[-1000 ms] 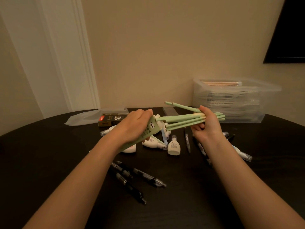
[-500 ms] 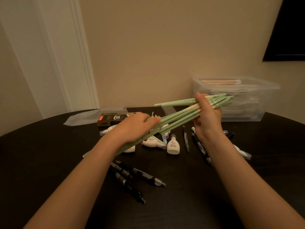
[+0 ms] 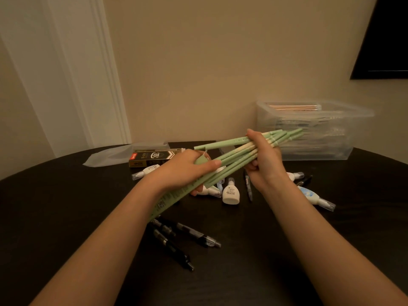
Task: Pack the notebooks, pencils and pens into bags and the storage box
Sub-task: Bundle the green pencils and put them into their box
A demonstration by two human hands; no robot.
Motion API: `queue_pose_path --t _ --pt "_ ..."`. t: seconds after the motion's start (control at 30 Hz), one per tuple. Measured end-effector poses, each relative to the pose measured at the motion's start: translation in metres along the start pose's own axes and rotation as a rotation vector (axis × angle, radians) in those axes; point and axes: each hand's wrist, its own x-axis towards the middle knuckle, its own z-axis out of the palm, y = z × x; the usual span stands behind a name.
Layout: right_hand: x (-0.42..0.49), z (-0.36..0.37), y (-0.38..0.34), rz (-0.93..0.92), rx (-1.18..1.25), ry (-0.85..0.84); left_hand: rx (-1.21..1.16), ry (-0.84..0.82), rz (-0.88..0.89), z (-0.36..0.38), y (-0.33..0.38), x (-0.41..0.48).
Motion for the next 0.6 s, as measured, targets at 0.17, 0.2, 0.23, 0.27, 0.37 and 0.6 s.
queue_pose_path --t 0.17,0.2,0.23,0.27,0.37,0.6 --pt "0.007 -0.005 0.004 0.063 0.055 -0.003 -0.006 -0.032 -0.043 -0.002 -0.002 0.000" --pt "0.009 -0.007 0.002 0.069 0.080 0.004 0.006 -0.025 -0.047 -0.003 -0.003 0.001" --pt "0.011 -0.010 0.001 0.073 0.105 0.007 0.019 -0.023 -0.050 -0.005 -0.005 0.000" --pt "0.012 -0.013 -0.001 0.078 0.125 0.003 0.031 -0.028 -0.054 -0.007 -0.007 0.000" --pt "0.014 -0.018 -0.002 0.109 0.133 -0.022 0.050 -0.056 -0.069 -0.008 -0.011 0.000" --pt "0.012 -0.016 0.004 0.248 0.081 -0.111 -0.024 -0.070 -0.083 -0.009 -0.015 0.002"
